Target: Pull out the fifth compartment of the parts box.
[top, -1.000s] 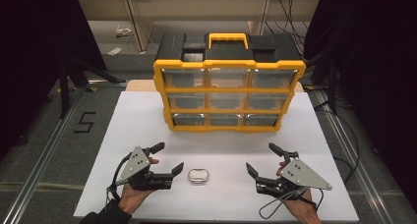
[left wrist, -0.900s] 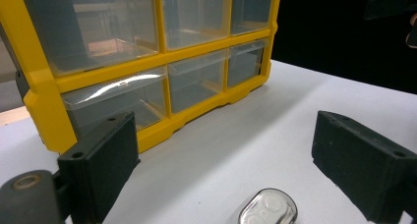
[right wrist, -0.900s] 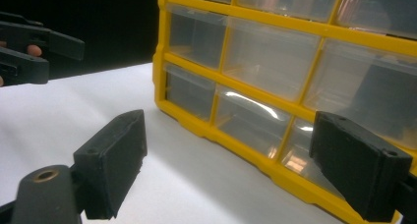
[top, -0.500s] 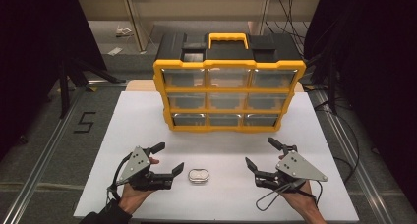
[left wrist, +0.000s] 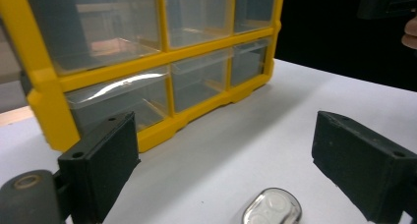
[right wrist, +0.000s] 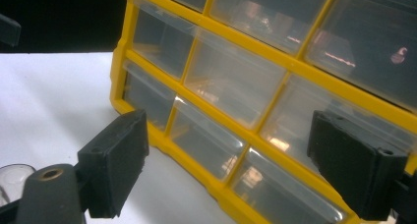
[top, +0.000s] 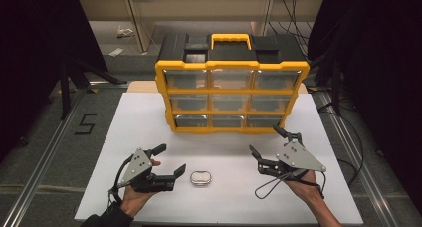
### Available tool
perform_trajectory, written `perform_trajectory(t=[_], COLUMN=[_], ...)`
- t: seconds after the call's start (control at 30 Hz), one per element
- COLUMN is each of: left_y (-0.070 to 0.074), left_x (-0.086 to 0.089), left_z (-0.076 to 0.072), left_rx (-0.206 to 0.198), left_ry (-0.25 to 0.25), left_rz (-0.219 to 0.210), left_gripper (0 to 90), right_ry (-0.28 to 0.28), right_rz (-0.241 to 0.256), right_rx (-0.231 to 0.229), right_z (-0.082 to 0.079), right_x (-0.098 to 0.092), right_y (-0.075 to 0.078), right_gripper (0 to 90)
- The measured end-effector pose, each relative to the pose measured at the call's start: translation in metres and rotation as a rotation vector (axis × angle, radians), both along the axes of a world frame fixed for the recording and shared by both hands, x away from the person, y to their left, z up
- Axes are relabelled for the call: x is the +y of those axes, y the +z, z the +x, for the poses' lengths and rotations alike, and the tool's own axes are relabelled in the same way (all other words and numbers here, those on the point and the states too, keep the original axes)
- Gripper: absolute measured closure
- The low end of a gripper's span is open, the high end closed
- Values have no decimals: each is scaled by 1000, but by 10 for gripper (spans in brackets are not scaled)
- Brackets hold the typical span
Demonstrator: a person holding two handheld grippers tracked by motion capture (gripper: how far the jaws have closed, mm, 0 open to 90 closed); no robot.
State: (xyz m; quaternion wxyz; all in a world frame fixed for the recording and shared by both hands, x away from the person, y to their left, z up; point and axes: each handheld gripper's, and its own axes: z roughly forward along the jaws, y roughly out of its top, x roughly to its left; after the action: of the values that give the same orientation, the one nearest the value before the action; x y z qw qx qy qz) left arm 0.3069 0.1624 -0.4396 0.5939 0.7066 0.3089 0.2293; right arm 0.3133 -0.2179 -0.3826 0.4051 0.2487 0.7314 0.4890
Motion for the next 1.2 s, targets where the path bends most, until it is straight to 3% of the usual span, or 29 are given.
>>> perform_trajectory(t=[0.2,0.53,0.57,0.83,0.93,0.97,1.2], left_y=[0,0,0,-1,-1,-1,-1], left_x=[1,0,0,-1,-1,-1,-1], left_z=[1,1,1,1,1,1,1], left_rx=[9,9,11,14,13,14,14], left_ry=[0,-5,-3,-11,-14,-14,-15], left_rz=[-12,1,-3,5,7,1,3], left_gripper=[101,101,101,102,102,102,103], right_ry=[1,-6,-14,-22,-30,-38,-48], right_rz=[-37,-130,-158,-229,-271,-316,-375], right_rx=[1,-88,-105,-137,-167,-198,-225], right_z=[9,16,19,28,31,31,38], right_x=[5,14,17,29,33,35,40], right_y=[2,12,14,14,13,12,9], right_gripper=[173,203,207,218,226,231,241])
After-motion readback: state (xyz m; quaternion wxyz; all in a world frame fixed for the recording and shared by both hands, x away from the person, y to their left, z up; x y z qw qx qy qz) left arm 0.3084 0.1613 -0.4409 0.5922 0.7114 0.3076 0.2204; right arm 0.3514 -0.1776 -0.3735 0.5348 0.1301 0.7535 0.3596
